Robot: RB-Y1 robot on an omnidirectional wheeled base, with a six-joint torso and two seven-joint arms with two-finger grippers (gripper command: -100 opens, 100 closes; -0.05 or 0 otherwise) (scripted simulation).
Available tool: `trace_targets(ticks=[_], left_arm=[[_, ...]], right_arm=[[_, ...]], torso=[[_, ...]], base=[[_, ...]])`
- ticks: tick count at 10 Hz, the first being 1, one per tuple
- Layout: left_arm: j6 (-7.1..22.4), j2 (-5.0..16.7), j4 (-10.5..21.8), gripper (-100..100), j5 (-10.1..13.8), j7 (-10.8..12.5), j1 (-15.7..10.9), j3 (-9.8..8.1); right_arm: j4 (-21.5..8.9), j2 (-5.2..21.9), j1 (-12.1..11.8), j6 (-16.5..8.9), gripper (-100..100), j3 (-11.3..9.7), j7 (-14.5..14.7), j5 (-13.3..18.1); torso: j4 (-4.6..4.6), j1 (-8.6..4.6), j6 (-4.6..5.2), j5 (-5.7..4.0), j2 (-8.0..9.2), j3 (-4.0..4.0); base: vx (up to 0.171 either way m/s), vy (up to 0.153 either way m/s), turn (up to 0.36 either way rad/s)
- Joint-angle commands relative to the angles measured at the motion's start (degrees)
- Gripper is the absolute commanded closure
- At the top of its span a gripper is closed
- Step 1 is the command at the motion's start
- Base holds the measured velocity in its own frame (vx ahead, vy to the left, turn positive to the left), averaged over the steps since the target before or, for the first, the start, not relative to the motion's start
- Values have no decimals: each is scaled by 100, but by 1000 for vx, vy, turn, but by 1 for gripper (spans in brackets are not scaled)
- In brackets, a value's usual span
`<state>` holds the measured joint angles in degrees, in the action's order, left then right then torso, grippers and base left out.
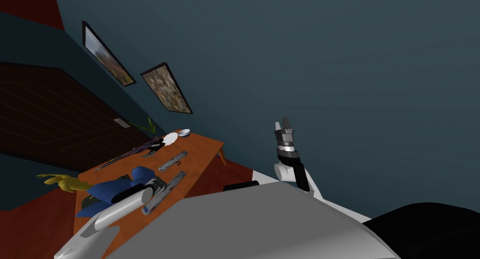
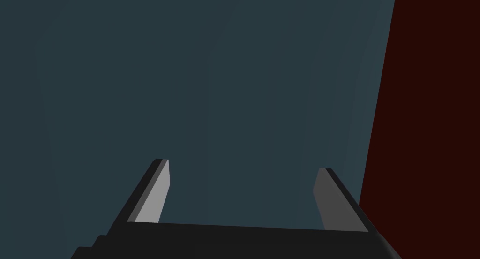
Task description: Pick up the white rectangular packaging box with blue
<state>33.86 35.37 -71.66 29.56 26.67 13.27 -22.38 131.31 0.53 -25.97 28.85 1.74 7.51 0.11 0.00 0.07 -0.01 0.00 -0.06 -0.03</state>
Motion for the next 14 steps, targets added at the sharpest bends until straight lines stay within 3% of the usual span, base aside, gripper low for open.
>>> trace_targets(ticks=[1, 2, 3, 4, 5, 6, 11, 12, 13, 14], left_arm=[[139, 54, 270, -100, 115, 19, -41, -15], [139, 54, 270, -100, 115, 19, -41, -15], [440, 129, 459, -100, 275, 87, -120, -70], [440, 129, 575, -100, 275, 87, -120, -70], [694, 202, 732, -100, 428, 147, -197, -120], [732, 202, 878, -100, 428, 147, -197, -120], [1522, 419, 1612, -100, 852, 276, -415, -245], [1546, 419, 1702, -100, 852, 276, -415, -245], [1773, 485, 1942, -100, 979, 305, -481, -278], [1792, 485, 1948, -100, 979, 305, -481, -278]], right_arm=[[0, 0, 0, 0, 0, 0, 0, 0], [0, 0, -1, 0, 0, 0, 0, 0], [0, 0, -1, 0, 0, 0, 0, 0], [0, 0, 0, 0, 0, 0, 0, 0], [0, 0, 0, 0, 0, 0, 0, 0], [0, 0, 0, 0, 0, 0, 0, 0], [0, 0, -1, 0, 0, 0, 0, 0], [0, 0, 0, 0, 0, 0, 0, 0], [0, 0, -1, 0, 0, 1, 0, 0], [0, 0, 0, 0, 0, 0, 0, 0]], torso=[[0, 0, 0, 0, 0, 0], [-1, 3, -5, 1, 0, 0], [0, 1, -4, 1, 3, 1], [0, 4, -2, 1, 1, 0], [-1, 5, -3, 2, -1, -1], [-1, 6, -2, 1, -4, -3], [-1, 4, -4, 2, -1, -1], [-1, 6, -2, 1, -3, -2], [-1, 4, -5, 2, -1, -1], [-1, 5, -3, 2, 0, -1]], base=[[27, 23, -67], [13, 15, 12], [23, 24, -86], [26, 26, -82], [35, 27, -103], [30, 31, -51], [28, 32, -79], [24, 26, -49], [22, 29, -83], [20, 31, -45]])
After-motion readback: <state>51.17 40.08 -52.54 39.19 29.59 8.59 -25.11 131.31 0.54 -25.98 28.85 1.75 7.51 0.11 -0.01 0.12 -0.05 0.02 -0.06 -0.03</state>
